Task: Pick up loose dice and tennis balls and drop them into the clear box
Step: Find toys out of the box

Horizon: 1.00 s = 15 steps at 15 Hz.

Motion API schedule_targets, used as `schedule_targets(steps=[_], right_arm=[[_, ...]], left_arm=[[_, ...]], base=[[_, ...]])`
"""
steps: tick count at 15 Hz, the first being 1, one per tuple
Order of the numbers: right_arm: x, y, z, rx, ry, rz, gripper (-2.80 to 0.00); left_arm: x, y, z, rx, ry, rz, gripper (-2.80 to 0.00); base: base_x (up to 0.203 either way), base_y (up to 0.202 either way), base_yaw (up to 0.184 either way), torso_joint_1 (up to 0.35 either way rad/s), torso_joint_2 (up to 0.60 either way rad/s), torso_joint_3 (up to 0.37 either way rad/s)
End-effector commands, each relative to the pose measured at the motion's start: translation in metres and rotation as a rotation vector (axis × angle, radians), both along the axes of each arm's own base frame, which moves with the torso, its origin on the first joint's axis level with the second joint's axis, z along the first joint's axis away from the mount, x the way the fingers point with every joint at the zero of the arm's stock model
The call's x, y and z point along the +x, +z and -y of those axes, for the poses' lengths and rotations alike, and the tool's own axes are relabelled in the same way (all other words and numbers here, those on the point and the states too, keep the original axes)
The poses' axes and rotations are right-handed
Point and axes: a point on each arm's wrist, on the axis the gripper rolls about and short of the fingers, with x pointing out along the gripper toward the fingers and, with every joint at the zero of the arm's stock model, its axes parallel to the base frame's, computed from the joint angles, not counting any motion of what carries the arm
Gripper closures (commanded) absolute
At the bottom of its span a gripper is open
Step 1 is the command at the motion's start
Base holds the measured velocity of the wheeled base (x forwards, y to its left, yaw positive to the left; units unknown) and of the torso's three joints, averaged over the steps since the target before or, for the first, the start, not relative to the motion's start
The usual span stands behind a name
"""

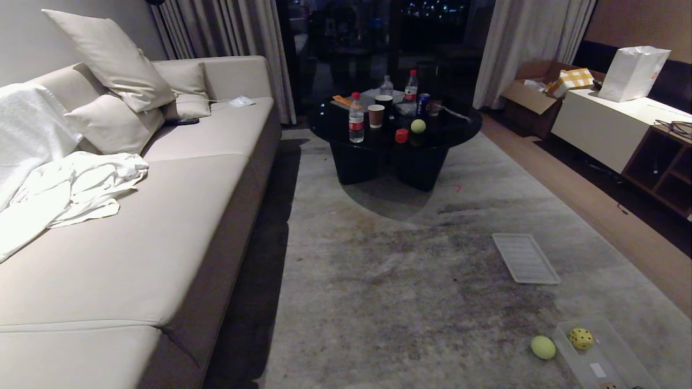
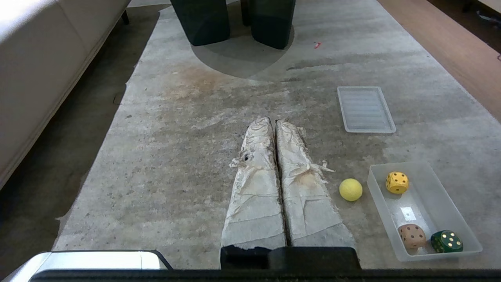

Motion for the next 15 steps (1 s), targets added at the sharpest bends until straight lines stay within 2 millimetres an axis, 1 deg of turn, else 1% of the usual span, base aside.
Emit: schedule_targets(steps=[1,5,6,15], right_arm=[[0.0001,0.0001,0.0000,0.001,-0.001,-0.001,0.00],[0.0002,-0.0003,0.0000,-0.004,0.001,-0.003,0.00],[0.0002,-0.0003,0.0000,-0.003,0.001,-0.003,0.00],[0.0002,-0.0003,0.0000,-0.003,0.001,-0.003,0.00]], left_arm=[[0.0002,-0.0003,0.0000,0.002,0.000,-0.003,0.00],[0.0002,-0.0005,-0.0001,-0.007,0.005,-0.004,0.00],[0.0002,-0.0003,-0.0001,-0.006,0.005,-0.003,0.00],[0.0002,-0.0003,-0.0001,-0.007,0.005,-0.002,0.00]], base=[[0.000,0.000,0.000,0.000,0.00,0.000],[0.000,0.000,0.000,0.000,0.00,0.000],[0.116,0.000,0.001,0.002,0.00,-0.001],[0.184,0.000,0.000,0.002,0.00,0.001]])
